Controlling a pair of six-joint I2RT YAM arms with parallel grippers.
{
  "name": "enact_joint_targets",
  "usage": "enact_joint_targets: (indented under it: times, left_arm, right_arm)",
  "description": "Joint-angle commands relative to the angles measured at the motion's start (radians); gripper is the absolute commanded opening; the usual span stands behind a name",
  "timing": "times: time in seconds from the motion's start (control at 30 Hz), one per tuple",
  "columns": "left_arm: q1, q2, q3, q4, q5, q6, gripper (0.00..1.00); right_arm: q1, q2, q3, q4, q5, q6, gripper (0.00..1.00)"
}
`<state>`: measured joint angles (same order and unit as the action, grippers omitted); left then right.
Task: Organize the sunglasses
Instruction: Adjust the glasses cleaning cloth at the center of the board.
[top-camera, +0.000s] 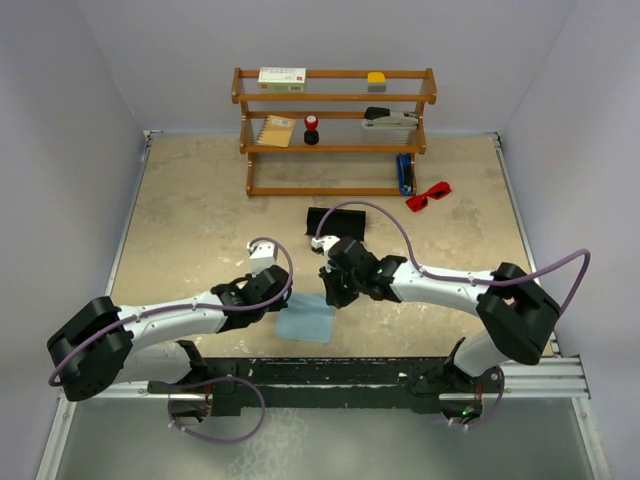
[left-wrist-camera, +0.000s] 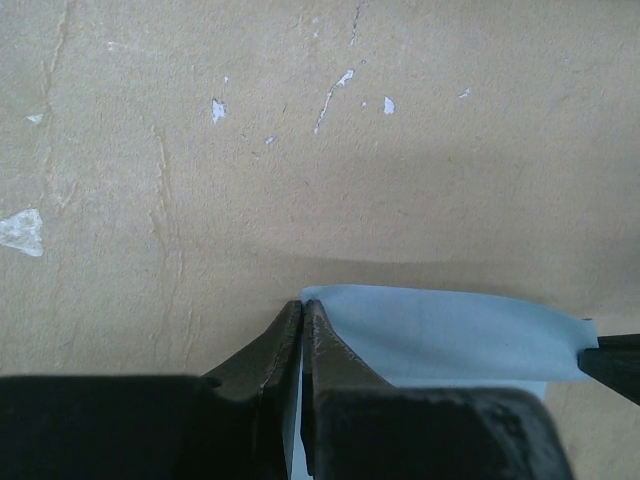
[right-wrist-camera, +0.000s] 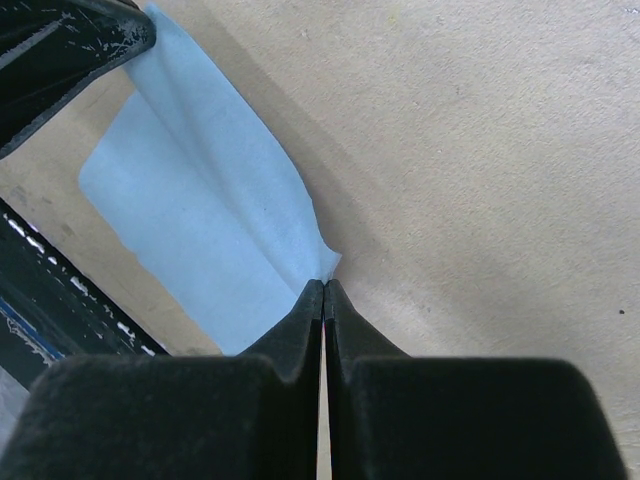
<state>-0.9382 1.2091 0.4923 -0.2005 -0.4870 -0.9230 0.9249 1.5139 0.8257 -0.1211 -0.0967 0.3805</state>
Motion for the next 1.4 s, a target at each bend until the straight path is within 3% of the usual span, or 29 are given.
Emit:
enact_joint_targets:
  times: [0.0, 0.87, 1.37]
  left_arm:
    - [-0.001, -0.011, 0.002, 0.035, 0.004, 0.02, 0.0]
    - [-0.003, -0.019, 0.009, 0.033, 0.033, 0.036, 0.0]
    - [-0.002, -0.006, 0.067, -0.034, -0.047, 0.064, 0.0]
  right_arm:
    - [0.005, -0.043, -0.012, 0.008, -0.009, -0.014, 0.0]
    - [0.037, -0.063, -0.044, 0.035, -0.017, 0.003, 0.0]
    - [0.04, -0.009, -0.042, -0.034, 0.113, 0.084, 0.0]
